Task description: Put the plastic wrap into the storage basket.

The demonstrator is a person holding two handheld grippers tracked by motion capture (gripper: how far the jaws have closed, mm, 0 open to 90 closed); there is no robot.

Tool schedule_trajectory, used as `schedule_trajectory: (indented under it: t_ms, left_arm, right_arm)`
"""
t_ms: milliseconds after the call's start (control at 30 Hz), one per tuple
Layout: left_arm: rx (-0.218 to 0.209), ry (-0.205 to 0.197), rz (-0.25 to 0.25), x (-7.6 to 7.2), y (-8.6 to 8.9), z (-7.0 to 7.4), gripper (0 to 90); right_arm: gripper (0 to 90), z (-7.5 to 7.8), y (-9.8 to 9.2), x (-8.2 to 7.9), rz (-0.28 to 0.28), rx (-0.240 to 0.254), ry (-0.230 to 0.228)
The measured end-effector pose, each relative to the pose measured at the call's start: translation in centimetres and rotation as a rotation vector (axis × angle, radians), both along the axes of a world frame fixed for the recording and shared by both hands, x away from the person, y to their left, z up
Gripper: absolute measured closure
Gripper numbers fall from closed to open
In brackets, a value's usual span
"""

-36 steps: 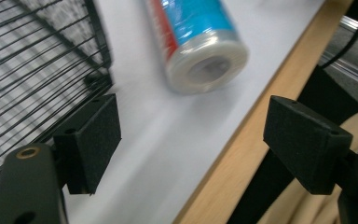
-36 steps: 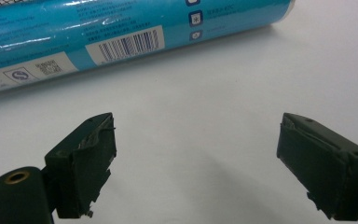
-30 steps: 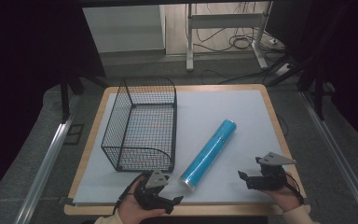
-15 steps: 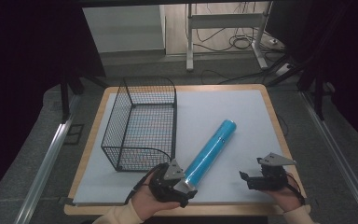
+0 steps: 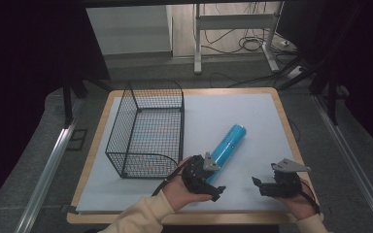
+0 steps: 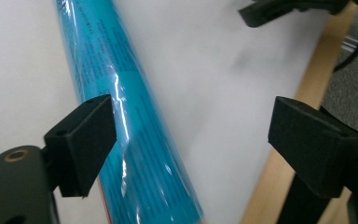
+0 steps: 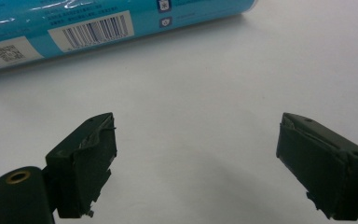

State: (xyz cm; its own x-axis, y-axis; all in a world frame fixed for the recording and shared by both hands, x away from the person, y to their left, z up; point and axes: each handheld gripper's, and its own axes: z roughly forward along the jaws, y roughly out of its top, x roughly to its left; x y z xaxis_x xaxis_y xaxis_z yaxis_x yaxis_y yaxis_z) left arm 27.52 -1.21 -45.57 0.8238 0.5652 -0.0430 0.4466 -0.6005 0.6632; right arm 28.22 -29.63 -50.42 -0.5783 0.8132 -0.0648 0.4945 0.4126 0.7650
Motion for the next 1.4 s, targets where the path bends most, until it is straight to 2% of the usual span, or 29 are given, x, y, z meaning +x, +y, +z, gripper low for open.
schedule_trajectory:
  t_ms: [133,233,267,400,567,667,767,900,1000,1200,1400]
  left_arm:
    - [-0.004,0.031,0.049,1.7,-0.6,0.0,12.7]
    - [0.025,0.047,0.093,2.9,-1.2,-0.5,8.4]
    - [0.025,0.047,0.093,2.9,-1.2,-0.5,8.2]
    - [0.066,0.112,0.133,5.0,-2.1,-1.5,5.9]
    - [0.085,0.161,0.169,6.7,-2.7,-2.4,5.1]
    - [0.102,0.177,0.193,7.6,-2.9,-2.8,5.1]
    - [0.108,0.187,0.201,8.0,-3.1,-3.1,5.8]
    - [0.145,0.232,0.204,9.3,-3.4,-4.4,8.5]
    - [0.148,0.257,0.211,9.9,-3.4,-4.8,10.4]
    - [0.163,0.282,0.200,10.1,-4.2,-5.0,13.5]
    - [0.213,0.280,0.214,10.4,-5.1,-5.1,17.1]
  right_arm:
    - [12.0,-0.1,0.1,0.0,0.001,-0.007,0.004]
    - [11.9,-0.1,0.1,0.0,0.002,-0.016,0.003]
    - [11.9,-0.1,0.1,0.0,0.000,-0.017,0.000]
    - [11.9,-0.1,-0.1,0.1,-0.006,-0.016,-0.003]
    - [11.9,-0.2,0.0,0.1,-0.004,-0.023,0.005]
    - [11.9,-0.2,0.0,0.1,-0.004,-0.027,0.003]
    - [12.0,-0.2,0.0,0.1,-0.005,-0.028,0.004]
    - [12.0,-0.3,0.0,0.1,-0.009,-0.031,0.007]
    - [11.9,-0.3,0.0,0.2,-0.011,-0.034,0.010]
    - [12.0,-0.4,0.0,0.3,-0.018,-0.041,0.016]
    - [12.0,-0.4,0.0,0.2,-0.021,-0.039,0.018]
